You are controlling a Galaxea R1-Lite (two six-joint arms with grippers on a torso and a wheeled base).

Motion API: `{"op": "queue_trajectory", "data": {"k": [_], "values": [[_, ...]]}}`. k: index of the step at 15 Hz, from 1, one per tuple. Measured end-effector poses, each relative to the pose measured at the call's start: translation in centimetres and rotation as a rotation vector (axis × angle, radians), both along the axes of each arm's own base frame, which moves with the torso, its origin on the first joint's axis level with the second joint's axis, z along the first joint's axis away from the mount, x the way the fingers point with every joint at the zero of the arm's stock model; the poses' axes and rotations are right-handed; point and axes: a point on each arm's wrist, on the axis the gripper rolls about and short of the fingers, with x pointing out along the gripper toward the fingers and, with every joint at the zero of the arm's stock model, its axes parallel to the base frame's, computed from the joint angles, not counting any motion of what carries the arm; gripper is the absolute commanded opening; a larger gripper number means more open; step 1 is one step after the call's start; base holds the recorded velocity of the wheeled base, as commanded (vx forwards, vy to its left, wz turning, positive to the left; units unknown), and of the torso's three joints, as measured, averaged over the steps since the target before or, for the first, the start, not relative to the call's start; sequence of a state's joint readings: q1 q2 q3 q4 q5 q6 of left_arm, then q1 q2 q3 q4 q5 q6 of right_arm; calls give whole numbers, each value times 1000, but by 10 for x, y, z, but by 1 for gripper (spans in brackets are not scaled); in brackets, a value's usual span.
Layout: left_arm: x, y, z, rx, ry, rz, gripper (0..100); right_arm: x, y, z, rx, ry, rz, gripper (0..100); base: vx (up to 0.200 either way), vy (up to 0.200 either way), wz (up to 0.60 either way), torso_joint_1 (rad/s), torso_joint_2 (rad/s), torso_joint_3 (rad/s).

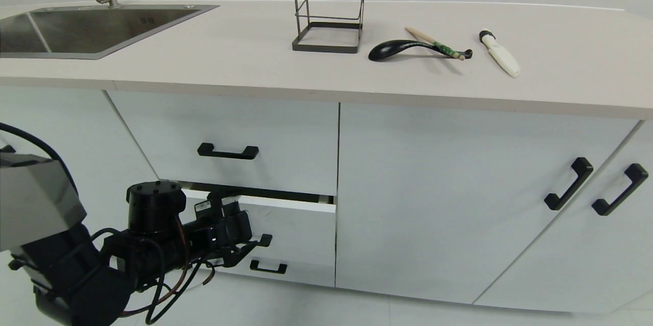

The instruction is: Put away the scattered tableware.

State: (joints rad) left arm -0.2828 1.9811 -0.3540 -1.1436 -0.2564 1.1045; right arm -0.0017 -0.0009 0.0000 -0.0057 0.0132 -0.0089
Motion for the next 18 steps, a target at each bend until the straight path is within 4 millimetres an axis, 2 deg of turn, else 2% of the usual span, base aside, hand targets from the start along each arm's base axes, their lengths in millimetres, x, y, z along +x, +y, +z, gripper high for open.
{"op": "queue_trajectory", "data": {"k": [3,6,9,12,18], "values": [[-3,1,-4,6,19,0,100,0,0,0,0,0,0,0,0,0,0,0,0,0],[-17,5,-6,14,52,-3,100,0,0,0,0,0,0,0,0,0,0,0,0,0],[-52,14,0,23,93,-8,100,0,0,0,0,0,0,0,0,0,0,0,0,0],[-89,21,15,-1,76,-17,100,0,0,0,0,0,0,0,0,0,0,0,0,0],[-128,6,43,-106,2,-145,100,0,0,0,0,0,0,0,0,0,0,0,0,0]]}}
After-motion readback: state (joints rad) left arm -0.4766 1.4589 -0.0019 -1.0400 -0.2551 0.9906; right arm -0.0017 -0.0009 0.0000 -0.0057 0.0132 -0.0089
